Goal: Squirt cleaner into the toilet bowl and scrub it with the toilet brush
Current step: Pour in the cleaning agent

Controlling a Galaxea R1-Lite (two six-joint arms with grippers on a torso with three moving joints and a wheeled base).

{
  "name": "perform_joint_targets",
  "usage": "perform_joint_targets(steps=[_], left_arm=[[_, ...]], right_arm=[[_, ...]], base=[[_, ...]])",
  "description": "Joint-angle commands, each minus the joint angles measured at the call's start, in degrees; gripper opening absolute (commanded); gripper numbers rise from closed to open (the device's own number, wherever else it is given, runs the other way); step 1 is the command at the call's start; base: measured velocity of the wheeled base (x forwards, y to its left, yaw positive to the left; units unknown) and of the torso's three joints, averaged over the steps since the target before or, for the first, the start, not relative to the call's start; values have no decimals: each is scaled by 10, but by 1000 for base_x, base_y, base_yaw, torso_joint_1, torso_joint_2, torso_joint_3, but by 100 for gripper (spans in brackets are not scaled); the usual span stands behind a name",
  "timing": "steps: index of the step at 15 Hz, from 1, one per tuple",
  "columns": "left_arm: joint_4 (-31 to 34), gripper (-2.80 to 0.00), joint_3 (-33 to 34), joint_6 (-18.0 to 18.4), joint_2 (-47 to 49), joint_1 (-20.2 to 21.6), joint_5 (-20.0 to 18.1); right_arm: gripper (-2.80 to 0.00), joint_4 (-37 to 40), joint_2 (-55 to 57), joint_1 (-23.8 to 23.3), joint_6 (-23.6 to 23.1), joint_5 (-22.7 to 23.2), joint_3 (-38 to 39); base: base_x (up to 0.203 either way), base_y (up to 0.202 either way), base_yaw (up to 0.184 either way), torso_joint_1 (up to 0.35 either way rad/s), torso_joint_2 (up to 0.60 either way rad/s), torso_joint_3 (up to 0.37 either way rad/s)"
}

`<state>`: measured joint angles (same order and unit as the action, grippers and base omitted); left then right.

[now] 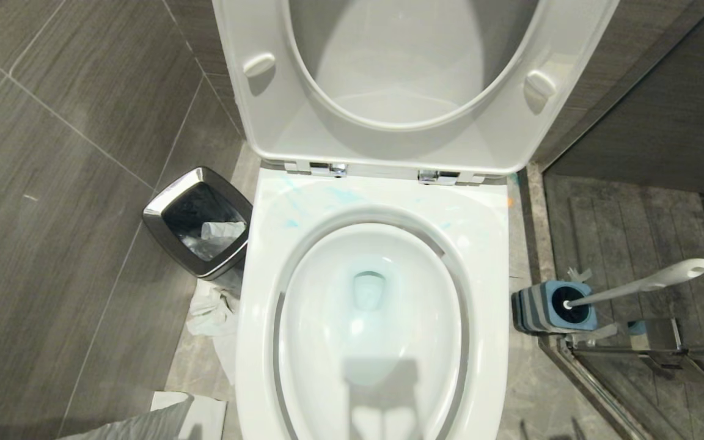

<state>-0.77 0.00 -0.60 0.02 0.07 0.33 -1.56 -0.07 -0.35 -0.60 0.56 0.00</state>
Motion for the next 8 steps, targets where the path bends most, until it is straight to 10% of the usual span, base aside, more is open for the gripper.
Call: perform_joint_targets(steps=[1, 8], left_arm=[[-1, -280, 4, 2, 0, 0, 0], [0, -280, 4, 0, 0, 0, 0]], right_arm=[[0, 0, -1, 0, 0, 1, 6], [0, 0, -1, 0, 0, 1, 6]], base=[[0, 0, 0, -3, -1, -186], [0, 0, 0, -3, 2, -53]])
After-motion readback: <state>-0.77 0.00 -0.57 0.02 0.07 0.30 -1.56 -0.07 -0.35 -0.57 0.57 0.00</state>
